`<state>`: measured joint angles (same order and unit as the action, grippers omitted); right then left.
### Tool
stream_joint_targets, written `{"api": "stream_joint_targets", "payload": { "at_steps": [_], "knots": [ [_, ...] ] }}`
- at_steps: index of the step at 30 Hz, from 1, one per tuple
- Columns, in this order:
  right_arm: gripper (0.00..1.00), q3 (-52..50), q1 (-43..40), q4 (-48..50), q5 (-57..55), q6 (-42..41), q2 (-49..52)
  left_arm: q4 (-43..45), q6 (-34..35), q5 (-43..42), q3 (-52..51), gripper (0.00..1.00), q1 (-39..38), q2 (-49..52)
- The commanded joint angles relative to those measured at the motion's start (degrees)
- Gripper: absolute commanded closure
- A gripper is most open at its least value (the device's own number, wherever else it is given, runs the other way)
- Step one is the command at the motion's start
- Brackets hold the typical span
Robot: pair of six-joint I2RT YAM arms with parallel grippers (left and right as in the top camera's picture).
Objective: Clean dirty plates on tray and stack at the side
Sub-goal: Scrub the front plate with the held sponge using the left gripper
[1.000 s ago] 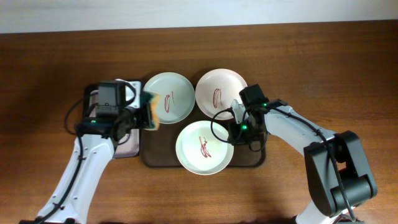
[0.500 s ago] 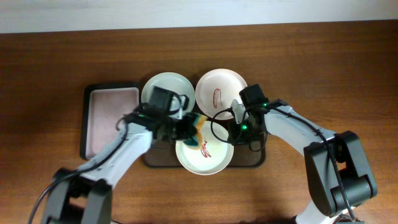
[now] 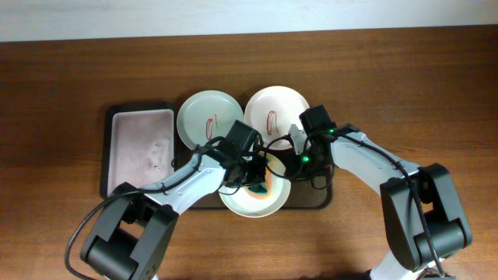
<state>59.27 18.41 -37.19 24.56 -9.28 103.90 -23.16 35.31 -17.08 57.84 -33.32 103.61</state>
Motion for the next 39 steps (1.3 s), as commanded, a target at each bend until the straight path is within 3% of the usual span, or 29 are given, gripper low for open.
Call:
{"api": "stream_joint_targets", "payload": {
  "at_steps": [1, 12, 17, 20, 23, 28, 31, 39],
  "knots": [
    [0.93, 0.9, 0.3, -0.1, 0.3, -0.3, 0.4, -5.0, 1.6, 21.8, -1.2, 1.0, 0.1, 2.1],
    [0.92, 0.9, 0.3, -0.5, 0.3, -0.3, 0.4, -9.5, 1.1, 25.7, 1.7, 1.0, 1.1, -2.8],
    [0.67, 0.9, 0.3, 1.1, 8.4, -0.2, 0.4, -9.9, 1.1, 25.5, 1.7, 1.0, 1.1, -4.7],
    [0.59, 0.9, 0.5, 4.6, 15.8, -0.3, 0.4, -9.9, 1.1, 25.2, 1.4, 1.0, 1.1, -4.5],
    [0.53, 0.9, 1.7, 7.4, 15.2, -3.1, 0.4, -9.9, 1.1, 23.8, 1.3, 1.0, 1.1, -4.1],
    [0.57, 0.9, 4.7, 9.1, 4.5, -10.4, 0.5, -9.9, 1.1, 23.8, 1.2, 1.0, 1.1, -4.0],
    [0.56, 0.9, 5.6, 10.3, 4.3, -11.9, 0.5, -9.9, 1.2, 24.0, 1.2, 1.0, 1.1, -4.0],
    [0.53, 0.8, 7.6, 10.4, 1.5, -26.2, 1.9, -9.9, 1.2, 24.0, 1.2, 1.0, 1.1, -4.0]
  ]
}}
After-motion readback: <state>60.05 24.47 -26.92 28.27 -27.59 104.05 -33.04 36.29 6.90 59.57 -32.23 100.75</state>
